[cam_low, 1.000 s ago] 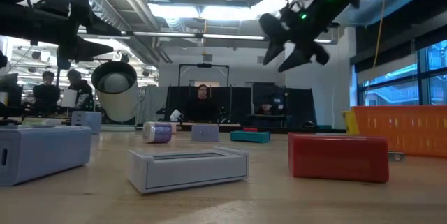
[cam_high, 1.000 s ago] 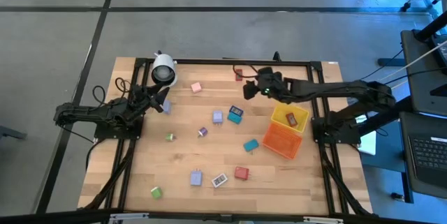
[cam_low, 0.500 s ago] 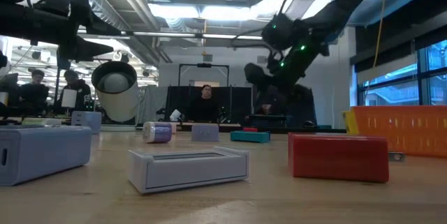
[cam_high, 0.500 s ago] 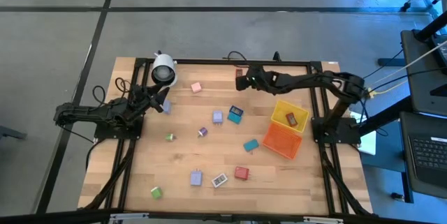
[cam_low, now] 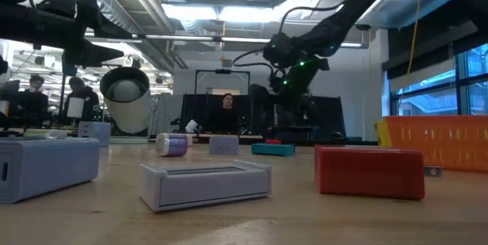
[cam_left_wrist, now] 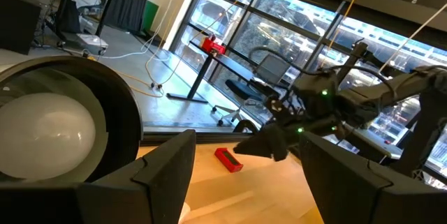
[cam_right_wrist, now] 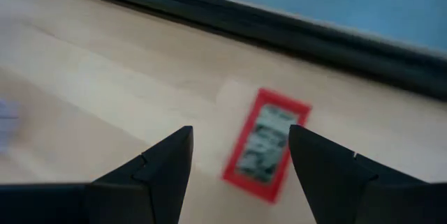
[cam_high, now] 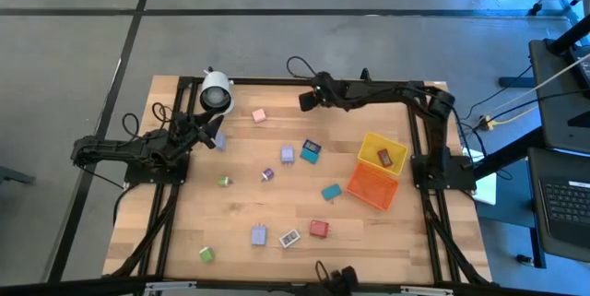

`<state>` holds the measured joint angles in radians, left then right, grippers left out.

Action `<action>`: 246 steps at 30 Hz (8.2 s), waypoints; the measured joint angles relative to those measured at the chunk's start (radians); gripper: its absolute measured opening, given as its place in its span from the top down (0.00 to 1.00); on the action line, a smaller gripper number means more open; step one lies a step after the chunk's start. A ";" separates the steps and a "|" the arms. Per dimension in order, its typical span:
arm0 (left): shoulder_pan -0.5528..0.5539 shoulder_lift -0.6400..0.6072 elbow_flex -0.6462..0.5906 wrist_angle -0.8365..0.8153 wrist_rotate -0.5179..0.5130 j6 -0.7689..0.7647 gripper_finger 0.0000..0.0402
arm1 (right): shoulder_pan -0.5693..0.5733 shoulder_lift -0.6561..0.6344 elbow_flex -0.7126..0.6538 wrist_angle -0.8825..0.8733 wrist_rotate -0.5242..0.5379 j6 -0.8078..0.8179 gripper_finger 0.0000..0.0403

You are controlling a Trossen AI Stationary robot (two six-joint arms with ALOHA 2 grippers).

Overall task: Pick & Place Office items
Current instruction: Put the red digital timer into the yellow basket, then put the blue digital timer into the yellow basket

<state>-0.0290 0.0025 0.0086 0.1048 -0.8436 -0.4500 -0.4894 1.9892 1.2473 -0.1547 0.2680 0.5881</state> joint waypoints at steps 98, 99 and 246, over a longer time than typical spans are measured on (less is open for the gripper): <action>0.000 0.000 0.000 0.000 0.000 0.000 0.37 | -0.068 0.119 0.229 -0.539 -0.198 -0.130 0.21; 0.000 0.000 0.000 0.000 0.000 0.000 0.37 | -0.068 0.128 0.229 -0.541 -0.195 -0.137 0.21; 0.000 0.000 0.000 0.000 0.000 0.000 0.37 | 0.356 -0.173 -0.235 -0.190 -0.025 -0.140 0.35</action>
<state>-0.0292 0.0027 0.0090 0.1047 -0.8436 -0.4500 -0.1338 1.8162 1.0119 -0.3450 0.2428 0.4477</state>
